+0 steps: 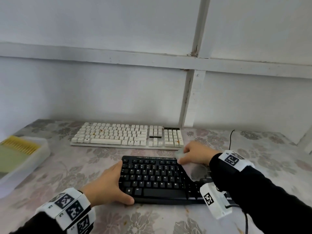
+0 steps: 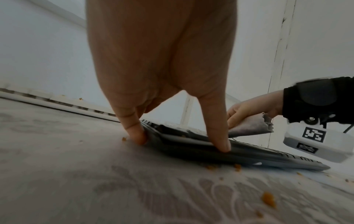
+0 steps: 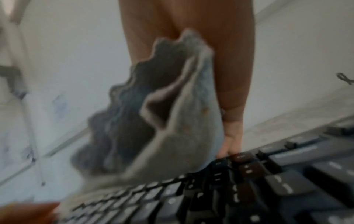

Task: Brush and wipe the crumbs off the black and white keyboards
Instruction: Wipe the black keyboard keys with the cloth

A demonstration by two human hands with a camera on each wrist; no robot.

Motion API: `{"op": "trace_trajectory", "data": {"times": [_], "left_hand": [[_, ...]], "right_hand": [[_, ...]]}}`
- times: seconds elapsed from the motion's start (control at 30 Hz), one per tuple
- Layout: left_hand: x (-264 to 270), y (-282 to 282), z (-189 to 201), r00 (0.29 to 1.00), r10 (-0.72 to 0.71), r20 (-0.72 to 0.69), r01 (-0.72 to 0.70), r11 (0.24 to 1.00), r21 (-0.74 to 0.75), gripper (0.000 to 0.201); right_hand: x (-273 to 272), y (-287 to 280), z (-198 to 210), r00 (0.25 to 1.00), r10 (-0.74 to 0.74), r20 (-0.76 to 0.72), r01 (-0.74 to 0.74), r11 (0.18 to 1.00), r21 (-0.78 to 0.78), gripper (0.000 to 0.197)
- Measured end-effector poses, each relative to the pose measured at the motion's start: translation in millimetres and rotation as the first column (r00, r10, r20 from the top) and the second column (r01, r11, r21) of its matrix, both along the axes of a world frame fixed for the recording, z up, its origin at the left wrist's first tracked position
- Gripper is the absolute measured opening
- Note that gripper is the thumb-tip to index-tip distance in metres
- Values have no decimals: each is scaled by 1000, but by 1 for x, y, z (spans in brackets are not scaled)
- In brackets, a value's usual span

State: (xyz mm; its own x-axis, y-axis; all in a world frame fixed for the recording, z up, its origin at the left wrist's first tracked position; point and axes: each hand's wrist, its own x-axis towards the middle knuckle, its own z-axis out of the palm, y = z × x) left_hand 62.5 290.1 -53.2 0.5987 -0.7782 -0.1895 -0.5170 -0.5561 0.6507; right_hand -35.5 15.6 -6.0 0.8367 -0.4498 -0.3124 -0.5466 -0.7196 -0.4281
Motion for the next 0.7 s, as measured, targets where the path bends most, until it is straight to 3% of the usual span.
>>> {"op": "trace_trajectory", "data": {"times": [0.17,0.37,0.57,0.7], "left_hand": [[4,0,-7,1000,-6,3,6,1000,-15,101],[4,0,-8,999,-32,19,33,999,-42,101],[-8,6,-3,997,-53,63,49,997,54,115],[-14,9,2,998,-51,33,48,996,74,104]], "right_hand": [[0,3,0,988,95,-120,-117,975,-189,40],[-8,-1,-3,991,79,-104,-99,975,-197,31],[-11,1,3,977,105,-184,-142,969,-201,33],[2,15,13,968,165,-190,-207,952,-227,33]]}}
